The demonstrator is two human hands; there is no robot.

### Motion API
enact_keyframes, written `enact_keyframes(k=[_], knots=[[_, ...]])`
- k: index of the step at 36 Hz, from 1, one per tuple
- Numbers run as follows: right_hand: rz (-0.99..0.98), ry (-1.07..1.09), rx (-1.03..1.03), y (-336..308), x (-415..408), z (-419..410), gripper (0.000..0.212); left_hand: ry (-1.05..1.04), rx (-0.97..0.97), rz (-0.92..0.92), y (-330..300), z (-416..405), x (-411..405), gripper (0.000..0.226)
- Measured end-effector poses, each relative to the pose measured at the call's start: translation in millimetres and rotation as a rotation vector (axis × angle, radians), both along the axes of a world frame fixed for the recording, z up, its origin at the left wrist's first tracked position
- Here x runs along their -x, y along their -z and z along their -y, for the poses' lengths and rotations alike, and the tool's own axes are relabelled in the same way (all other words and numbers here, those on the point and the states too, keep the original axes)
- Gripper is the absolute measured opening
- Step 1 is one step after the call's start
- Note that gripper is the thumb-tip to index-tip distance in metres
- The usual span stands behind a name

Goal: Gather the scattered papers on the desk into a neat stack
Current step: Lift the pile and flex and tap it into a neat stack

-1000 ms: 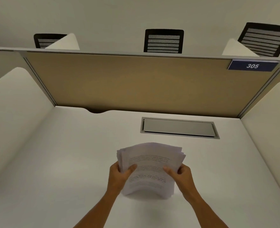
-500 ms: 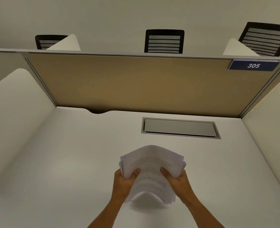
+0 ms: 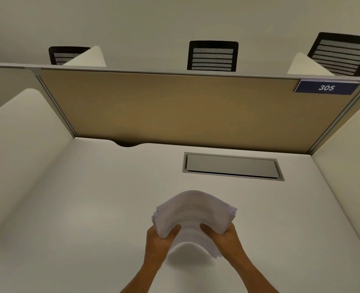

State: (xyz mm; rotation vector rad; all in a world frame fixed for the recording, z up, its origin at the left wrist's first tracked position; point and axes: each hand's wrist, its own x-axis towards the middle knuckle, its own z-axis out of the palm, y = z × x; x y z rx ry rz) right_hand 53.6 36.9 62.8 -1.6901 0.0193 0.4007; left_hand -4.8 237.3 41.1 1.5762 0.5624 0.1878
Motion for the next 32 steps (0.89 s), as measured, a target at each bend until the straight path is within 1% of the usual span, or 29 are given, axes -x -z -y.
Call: enact_keyframes(k=[3, 5, 8, 12, 15, 18, 20, 22, 26, 28, 32], knots=[[-0.027, 0.007, -0.005, 4, 3, 4, 0.025, 0.021, -0.007, -0.039, 4, -3, 5, 0.037], [0.0, 0.024, -0.019, 1, 2, 5, 0.025, -0.017, -0.003, -0.026, -1, -6, 5, 0.042], [0.047, 0.035, -0.04, -8, -1, 4, 0.02, -0.053, 0.009, 0.02, -14, -8, -3, 0.043], [0.087, 0.068, -0.059, -15, -2, 1, 0.021, -0.071, 0.009, 0.12, -25, -4, -7, 0.028], [0.094, 0.089, -0.079, -18, -3, 0, 0.02, -0.061, 0.006, 0.156, -26, -1, -8, 0.035], [0.064, 0.051, -0.037, -11, -2, 0, 0.017, -0.033, 0.018, 0.079, -19, 0, -7, 0.039], [0.019, 0.007, 0.031, -1, -1, 0, 0.011, -0.004, 0.025, 0.001, -12, 3, -4, 0.034], [0.003, -0.014, 0.082, 8, -1, 1, 0.014, 0.005, 0.016, -0.033, -9, 5, -3, 0.031], [0.026, 0.019, 0.085, 8, -3, 2, 0.021, -0.073, 0.031, -0.037, -12, 9, -4, 0.019], [0.034, 0.042, 0.067, 5, -3, 4, 0.017, -0.109, 0.034, -0.029, -11, 10, -3, 0.015], [0.051, 0.027, 0.047, 2, 0, 8, 0.025, -0.14, 0.018, -0.015, -5, 12, 3, 0.016]])
